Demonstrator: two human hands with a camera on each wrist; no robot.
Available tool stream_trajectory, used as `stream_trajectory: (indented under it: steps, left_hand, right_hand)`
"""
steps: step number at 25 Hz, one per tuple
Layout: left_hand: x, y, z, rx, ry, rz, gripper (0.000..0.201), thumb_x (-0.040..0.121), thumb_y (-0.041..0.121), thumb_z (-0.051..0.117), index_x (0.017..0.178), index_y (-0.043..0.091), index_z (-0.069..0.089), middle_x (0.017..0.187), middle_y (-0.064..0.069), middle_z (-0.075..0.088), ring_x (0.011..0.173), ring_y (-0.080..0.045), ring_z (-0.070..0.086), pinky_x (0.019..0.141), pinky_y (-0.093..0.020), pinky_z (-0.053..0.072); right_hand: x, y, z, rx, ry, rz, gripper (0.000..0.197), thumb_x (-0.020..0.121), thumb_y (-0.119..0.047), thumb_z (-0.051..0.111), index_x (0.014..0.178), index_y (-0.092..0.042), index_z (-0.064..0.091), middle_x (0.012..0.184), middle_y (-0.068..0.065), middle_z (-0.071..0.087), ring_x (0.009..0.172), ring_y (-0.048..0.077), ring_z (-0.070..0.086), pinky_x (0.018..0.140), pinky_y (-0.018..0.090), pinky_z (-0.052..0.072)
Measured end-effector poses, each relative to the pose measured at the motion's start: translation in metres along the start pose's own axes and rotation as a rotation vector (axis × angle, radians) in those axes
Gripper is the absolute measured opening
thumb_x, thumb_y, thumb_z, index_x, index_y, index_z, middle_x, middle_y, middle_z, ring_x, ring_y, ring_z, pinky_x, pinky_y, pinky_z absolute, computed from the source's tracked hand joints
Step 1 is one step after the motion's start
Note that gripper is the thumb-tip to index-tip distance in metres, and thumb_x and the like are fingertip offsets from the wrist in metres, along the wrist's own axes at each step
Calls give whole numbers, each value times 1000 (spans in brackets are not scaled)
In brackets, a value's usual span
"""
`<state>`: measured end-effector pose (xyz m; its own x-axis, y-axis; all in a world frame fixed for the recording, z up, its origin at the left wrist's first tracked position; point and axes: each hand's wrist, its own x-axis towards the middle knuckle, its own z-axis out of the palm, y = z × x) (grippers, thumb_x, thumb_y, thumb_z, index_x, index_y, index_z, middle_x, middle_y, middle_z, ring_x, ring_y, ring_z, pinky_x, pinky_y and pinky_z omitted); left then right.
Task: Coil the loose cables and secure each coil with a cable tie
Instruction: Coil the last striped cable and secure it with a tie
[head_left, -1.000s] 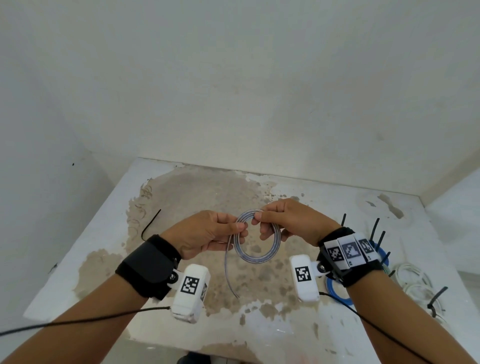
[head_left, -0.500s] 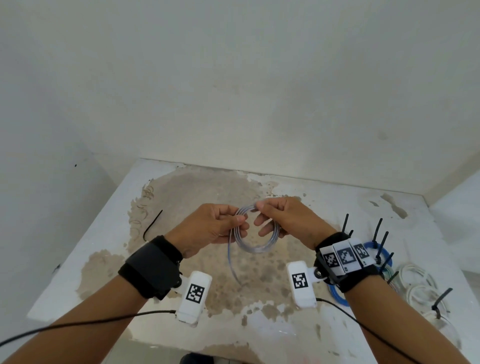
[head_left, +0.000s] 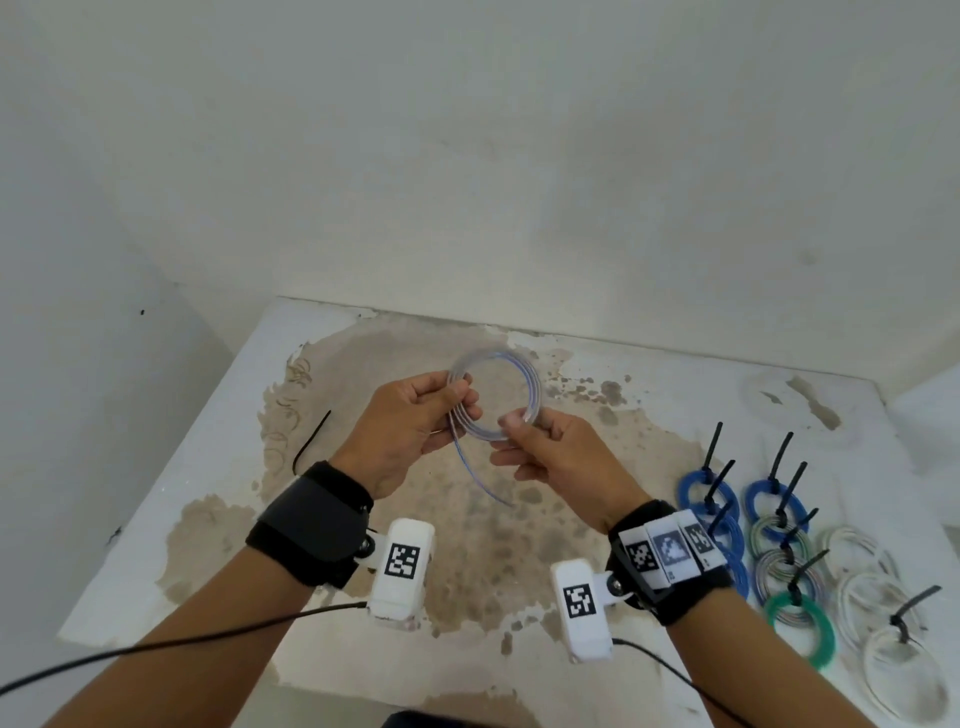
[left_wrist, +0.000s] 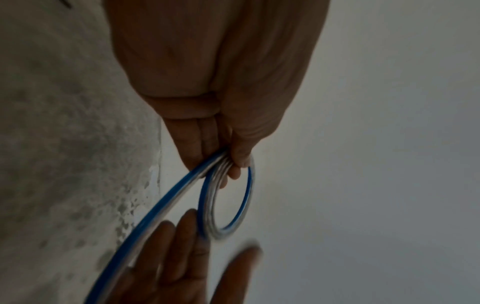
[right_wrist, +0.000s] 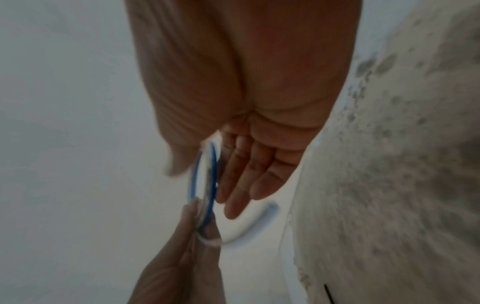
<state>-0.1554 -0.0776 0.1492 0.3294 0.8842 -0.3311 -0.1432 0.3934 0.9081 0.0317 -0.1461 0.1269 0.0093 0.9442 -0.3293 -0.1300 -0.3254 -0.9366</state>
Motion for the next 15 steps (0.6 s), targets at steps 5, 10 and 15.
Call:
stream_trajectory:
  steps: [5, 10, 15]
  left_hand:
    - [34, 12, -9, -514, 133, -34, 12, 100, 17, 57, 96, 14, 68, 82, 4, 74, 76, -6, 73, 67, -20, 59]
    - [53, 21, -9, -540, 106, -58, 14, 100, 17, 57, 94, 12, 68, 81, 1, 75, 75, -6, 73, 66, -19, 58]
    - [73, 45, -13, -517, 119, -83, 14, 100, 14, 57, 93, 9, 68, 82, -1, 76, 73, -7, 74, 66, -20, 59]
  right_hand:
    - [2, 19, 28, 320, -36, -85, 74, 67, -60, 85, 128, -22, 64, 127, -3, 69, 97, 18, 69, 75, 27, 53]
    - [28, -6, 53, 263, 81, -220, 56, 68, -71, 79, 108, -33, 77, 132, -5, 68, 103, 15, 65, 78, 27, 48]
    - [37, -9, 62, 252, 85, -309, 41, 76, -68, 74, 101, -36, 76, 135, 1, 67, 117, 19, 64, 84, 32, 47]
